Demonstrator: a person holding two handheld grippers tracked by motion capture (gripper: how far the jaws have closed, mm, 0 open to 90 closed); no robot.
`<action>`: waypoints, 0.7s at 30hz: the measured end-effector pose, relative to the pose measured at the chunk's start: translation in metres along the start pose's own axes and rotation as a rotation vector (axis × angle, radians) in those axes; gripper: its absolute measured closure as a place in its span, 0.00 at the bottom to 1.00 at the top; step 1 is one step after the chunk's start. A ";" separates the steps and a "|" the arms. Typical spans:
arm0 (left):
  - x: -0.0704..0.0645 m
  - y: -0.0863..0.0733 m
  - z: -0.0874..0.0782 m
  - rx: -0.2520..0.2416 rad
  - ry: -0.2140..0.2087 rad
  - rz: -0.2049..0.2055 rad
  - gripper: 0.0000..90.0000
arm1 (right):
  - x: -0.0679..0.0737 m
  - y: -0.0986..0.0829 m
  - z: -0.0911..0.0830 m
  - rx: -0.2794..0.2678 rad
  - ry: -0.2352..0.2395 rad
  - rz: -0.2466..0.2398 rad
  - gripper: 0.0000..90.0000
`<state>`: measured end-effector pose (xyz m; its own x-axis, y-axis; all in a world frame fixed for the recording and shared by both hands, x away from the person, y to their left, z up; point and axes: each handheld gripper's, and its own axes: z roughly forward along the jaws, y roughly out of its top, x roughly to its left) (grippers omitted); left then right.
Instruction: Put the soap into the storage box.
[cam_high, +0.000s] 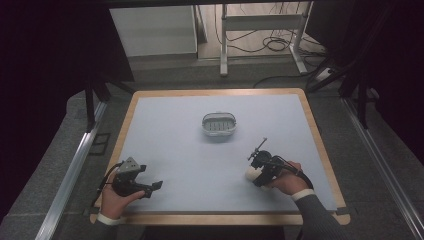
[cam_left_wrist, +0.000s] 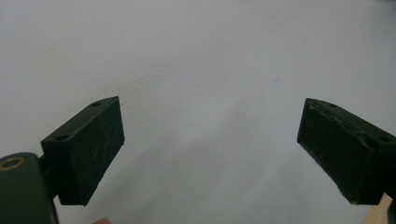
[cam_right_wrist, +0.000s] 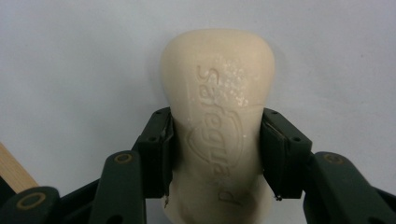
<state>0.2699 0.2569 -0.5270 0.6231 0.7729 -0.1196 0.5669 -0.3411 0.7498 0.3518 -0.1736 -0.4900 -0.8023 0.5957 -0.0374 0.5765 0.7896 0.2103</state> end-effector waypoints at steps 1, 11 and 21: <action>0.000 0.000 0.000 0.000 0.000 0.000 0.09 | 0.000 0.000 0.000 -0.013 -0.001 0.000 0.55; 0.000 0.000 -0.001 -0.005 -0.001 -0.004 0.09 | -0.005 -0.003 -0.013 -0.047 -0.007 0.002 0.55; 0.000 0.000 0.000 0.000 0.000 -0.001 0.09 | -0.011 -0.003 -0.025 -0.089 -0.011 0.009 0.55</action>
<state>0.2697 0.2571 -0.5269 0.6224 0.7735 -0.1200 0.5676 -0.3404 0.7496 0.3554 -0.1860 -0.4660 -0.7949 0.6050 -0.0457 0.5676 0.7681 0.2964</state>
